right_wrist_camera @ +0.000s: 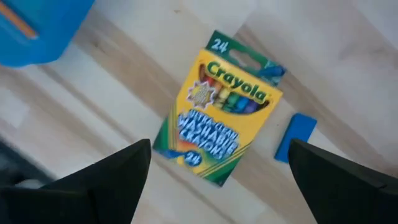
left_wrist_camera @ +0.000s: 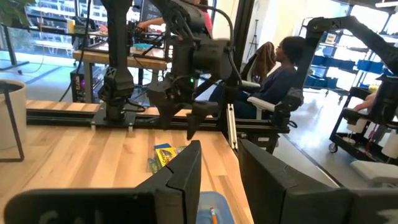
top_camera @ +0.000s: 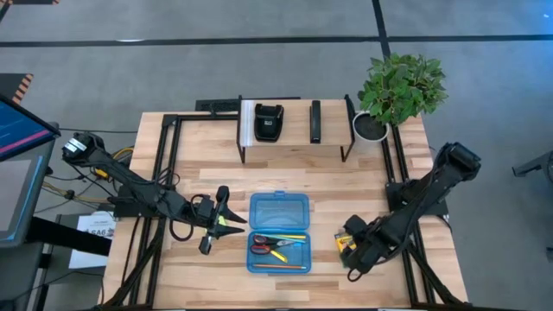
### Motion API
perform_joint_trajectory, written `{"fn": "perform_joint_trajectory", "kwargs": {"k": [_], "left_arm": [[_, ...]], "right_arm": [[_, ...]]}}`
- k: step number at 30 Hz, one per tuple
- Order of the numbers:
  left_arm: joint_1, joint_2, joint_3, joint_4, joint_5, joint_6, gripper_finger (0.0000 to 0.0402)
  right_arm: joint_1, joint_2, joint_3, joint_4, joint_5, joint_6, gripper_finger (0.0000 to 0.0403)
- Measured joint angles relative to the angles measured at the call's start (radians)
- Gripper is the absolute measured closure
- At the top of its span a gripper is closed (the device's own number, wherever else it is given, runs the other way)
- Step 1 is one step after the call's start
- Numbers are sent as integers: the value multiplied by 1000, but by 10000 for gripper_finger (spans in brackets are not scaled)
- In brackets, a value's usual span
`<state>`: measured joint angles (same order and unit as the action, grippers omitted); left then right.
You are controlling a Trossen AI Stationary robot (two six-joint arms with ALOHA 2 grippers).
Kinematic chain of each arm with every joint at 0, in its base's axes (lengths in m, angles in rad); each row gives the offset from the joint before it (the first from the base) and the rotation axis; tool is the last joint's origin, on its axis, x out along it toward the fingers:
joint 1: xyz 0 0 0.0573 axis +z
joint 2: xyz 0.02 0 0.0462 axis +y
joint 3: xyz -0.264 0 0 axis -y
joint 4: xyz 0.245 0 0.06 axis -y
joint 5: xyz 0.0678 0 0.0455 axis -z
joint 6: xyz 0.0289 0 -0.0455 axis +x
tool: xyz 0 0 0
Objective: Pack school essentials
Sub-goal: Put the yellow crayon box into the blue supply box
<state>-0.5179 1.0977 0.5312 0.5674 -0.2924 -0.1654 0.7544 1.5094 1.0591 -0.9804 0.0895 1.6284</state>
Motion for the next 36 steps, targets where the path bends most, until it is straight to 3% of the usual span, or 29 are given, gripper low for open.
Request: {"fn": "perform_joint_trajectory", "kwargs": {"k": [14, 23, 33, 36], "left_arm": [[0, 0, 0, -4, 0, -2, 307], [0, 0, 0, -9, 2, -3, 307], [0, 0, 0, -10, 1, -4, 307], [0, 0, 0, -10, 44, -16, 307]], "right_arm": [[19, 82, -9, 62, -4, -10, 4], [32, 54, -197, 305, 14, 77, 4], [-4, 53, -223, 427, 15, 23, 3], [-14, 54, -223, 491, 20, 0, 3]]}}
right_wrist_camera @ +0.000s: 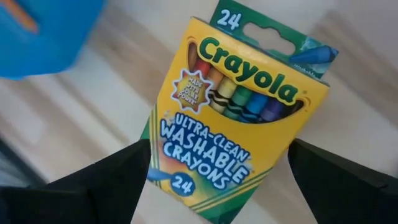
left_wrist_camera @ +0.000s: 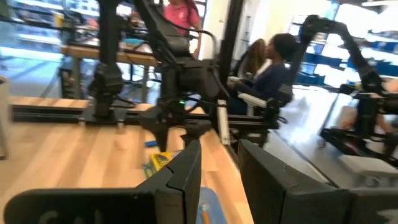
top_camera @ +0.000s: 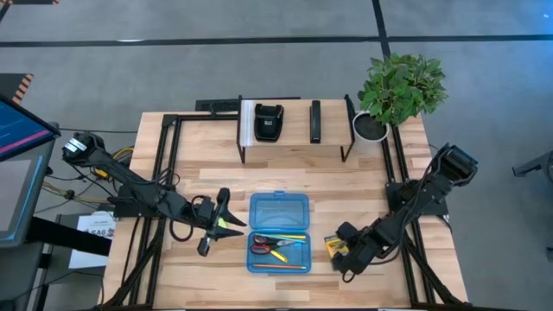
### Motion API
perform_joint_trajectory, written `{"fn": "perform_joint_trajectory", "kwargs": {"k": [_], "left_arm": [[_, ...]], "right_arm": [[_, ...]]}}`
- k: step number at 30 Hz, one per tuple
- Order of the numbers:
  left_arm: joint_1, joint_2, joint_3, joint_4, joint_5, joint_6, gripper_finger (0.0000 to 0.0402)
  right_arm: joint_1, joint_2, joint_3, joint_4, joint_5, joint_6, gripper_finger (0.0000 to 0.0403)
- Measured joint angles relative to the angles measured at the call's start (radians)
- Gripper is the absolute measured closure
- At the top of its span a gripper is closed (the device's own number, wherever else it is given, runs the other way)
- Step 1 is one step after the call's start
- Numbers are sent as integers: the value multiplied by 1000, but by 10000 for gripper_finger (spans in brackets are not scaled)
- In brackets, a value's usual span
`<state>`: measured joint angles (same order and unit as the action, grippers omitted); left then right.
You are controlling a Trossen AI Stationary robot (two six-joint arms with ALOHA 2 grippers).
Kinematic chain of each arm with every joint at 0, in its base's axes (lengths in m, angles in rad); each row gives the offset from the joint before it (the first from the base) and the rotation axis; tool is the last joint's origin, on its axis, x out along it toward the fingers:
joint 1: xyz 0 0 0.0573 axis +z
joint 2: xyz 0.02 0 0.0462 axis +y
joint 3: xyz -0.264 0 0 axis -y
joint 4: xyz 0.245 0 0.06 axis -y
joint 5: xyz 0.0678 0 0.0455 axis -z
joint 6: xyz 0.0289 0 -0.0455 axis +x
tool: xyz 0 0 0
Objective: Pack school essentials
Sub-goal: Put the yellow crayon box into the blue supply box
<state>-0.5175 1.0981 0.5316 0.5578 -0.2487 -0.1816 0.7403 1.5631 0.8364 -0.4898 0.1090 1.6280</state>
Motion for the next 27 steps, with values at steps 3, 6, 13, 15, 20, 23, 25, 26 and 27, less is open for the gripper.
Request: {"fn": "perform_joint_trajectory", "kwargs": {"k": [3, 6, 13, 15, 20, 23, 25, 26, 27], "left_arm": [[-9, 20, 1, 13, 17, -10, 307], [-26, 79, 11, 29, 8, -4, 307], [-29, 309, 196, -31, 67, 5, 307], [-32, 381, 265, -61, 73, 19, 307], [-32, 553, 440, -109, 81, 91, 307], [-32, 654, 546, -134, 84, 131, 307], [-31, 717, 617, -161, 83, 150, 307], [-27, 747, 648, -175, 83, 156, 307], [-24, 778, 680, -202, 80, 162, 307]], "right_arm": [[-10, 0, 0, 42, 3, -14, 3], [-16, 0, 0, 42, 3, -30, 3], [-23, 0, 0, 34, 8, -67, 3], [-21, 0, 0, 35, 8, -86, 3], [1, 0, 0, 43, 6, -174, 3], [27, 0, 0, 51, 6, -241, 4], [51, 0, 0, 59, 6, -286, 8], [64, 0, 0, 60, 5, -305, 12], [76, 0, 0, 61, 3, -323, 16]]}}
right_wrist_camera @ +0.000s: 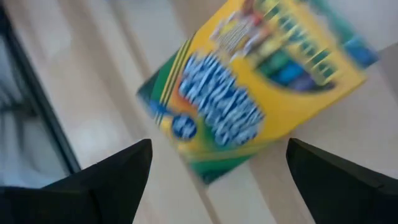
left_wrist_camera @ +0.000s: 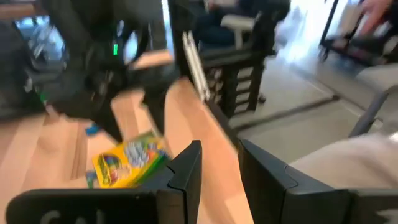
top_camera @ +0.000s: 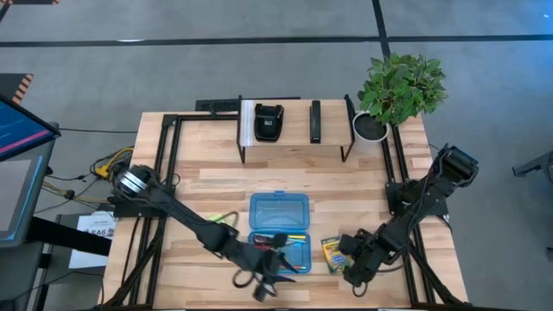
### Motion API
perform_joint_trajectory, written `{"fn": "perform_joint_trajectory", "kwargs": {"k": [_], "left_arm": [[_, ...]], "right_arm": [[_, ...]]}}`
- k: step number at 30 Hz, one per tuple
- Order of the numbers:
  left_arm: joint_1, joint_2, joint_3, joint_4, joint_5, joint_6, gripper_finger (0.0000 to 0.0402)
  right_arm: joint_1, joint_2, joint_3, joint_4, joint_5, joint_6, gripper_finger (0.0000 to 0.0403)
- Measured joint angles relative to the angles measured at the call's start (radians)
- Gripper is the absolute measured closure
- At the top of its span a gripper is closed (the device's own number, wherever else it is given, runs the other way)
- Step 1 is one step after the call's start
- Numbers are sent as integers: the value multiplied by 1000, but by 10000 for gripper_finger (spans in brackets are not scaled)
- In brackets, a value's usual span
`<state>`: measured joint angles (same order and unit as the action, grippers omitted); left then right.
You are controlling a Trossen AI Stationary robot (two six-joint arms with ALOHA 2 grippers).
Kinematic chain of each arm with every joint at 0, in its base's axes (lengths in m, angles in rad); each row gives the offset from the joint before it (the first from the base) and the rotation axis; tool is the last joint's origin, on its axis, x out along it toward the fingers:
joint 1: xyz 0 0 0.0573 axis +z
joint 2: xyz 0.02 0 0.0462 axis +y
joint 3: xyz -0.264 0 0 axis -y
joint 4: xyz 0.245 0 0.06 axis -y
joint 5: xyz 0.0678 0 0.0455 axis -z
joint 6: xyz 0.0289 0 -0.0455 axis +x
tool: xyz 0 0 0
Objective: Pack school essentials
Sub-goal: Put the yellow crayon box into the blue supply box
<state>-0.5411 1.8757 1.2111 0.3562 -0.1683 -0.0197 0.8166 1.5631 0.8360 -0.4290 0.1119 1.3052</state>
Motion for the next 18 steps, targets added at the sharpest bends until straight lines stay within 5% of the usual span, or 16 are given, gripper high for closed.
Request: {"fn": "perform_joint_trajectory", "kwargs": {"k": [8, 18], "left_arm": [[45, 209, 236, -153, -3, -1, 307], [103, 365, 410, -288, -3, -29, 307]], "right_arm": [[88, 0, 0, 1, -7, 2, 53], [62, 14, 0, -69, 41, -72, 98]]}}
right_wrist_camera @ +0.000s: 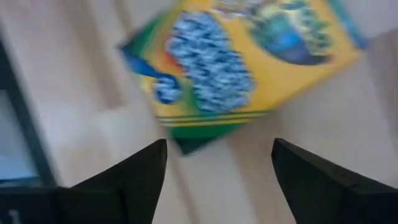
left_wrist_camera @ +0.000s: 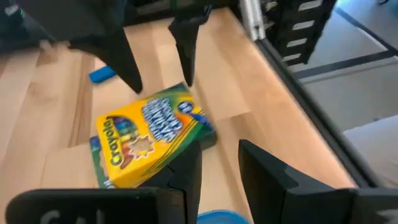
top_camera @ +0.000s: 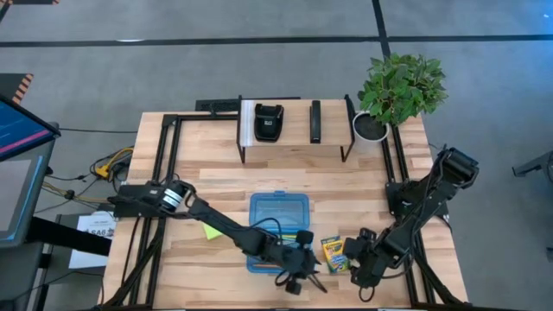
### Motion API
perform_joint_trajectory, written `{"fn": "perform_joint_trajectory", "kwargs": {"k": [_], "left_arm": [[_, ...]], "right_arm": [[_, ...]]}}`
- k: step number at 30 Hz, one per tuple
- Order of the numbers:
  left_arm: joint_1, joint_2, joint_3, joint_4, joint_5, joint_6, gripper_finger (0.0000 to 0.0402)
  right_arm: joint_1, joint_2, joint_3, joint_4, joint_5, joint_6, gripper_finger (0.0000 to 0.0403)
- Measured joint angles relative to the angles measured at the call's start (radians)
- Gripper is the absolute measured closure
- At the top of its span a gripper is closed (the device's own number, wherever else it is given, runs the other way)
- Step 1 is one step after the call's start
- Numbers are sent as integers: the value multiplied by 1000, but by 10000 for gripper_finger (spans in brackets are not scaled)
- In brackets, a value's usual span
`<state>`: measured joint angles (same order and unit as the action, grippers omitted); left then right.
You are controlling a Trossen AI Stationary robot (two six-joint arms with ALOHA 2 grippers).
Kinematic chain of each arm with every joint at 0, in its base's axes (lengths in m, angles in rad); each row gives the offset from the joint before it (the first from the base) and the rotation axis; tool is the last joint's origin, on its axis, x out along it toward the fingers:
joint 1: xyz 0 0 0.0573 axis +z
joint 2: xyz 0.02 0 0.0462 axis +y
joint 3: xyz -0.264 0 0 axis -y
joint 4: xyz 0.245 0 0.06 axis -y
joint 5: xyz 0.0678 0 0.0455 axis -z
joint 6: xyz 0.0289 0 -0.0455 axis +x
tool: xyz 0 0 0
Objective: Pack school essentials
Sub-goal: Put the yellow crayon box into the blue supply box
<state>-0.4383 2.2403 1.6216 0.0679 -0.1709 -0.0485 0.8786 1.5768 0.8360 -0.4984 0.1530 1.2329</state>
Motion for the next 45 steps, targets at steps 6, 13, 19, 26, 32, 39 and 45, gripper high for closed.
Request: {"fn": "perform_joint_trajectory", "kwargs": {"k": [6, 13, 19, 26, 32, 39, 45], "left_arm": [[34, 6, 6, -15, -23, -34, 307], [60, 6, 6, -52, -36, -46, 307], [60, 6, 6, -76, -44, -50, 307], [51, 6, 6, -77, -46, -41, 307], [58, 6, 6, -79, -63, -28, 307], [57, 16, 6, -89, -65, -26, 307], [57, 39, 5, -128, -69, -34, 307]], "right_arm": [[-19, 0, 0, -114, -20, -91, 114], [-31, 0, 0, -122, -48, -137, 123], [-43, -1, 0, -83, -51, -156, 123], [-55, -1, 0, -214, -77, -172, 123], [-81, -1, 0, -166, -76, -213, 123], [-126, 22, 0, -43, -66, -255, 123], [-144, 79, 6, -16, -72, -274, 123]]}}
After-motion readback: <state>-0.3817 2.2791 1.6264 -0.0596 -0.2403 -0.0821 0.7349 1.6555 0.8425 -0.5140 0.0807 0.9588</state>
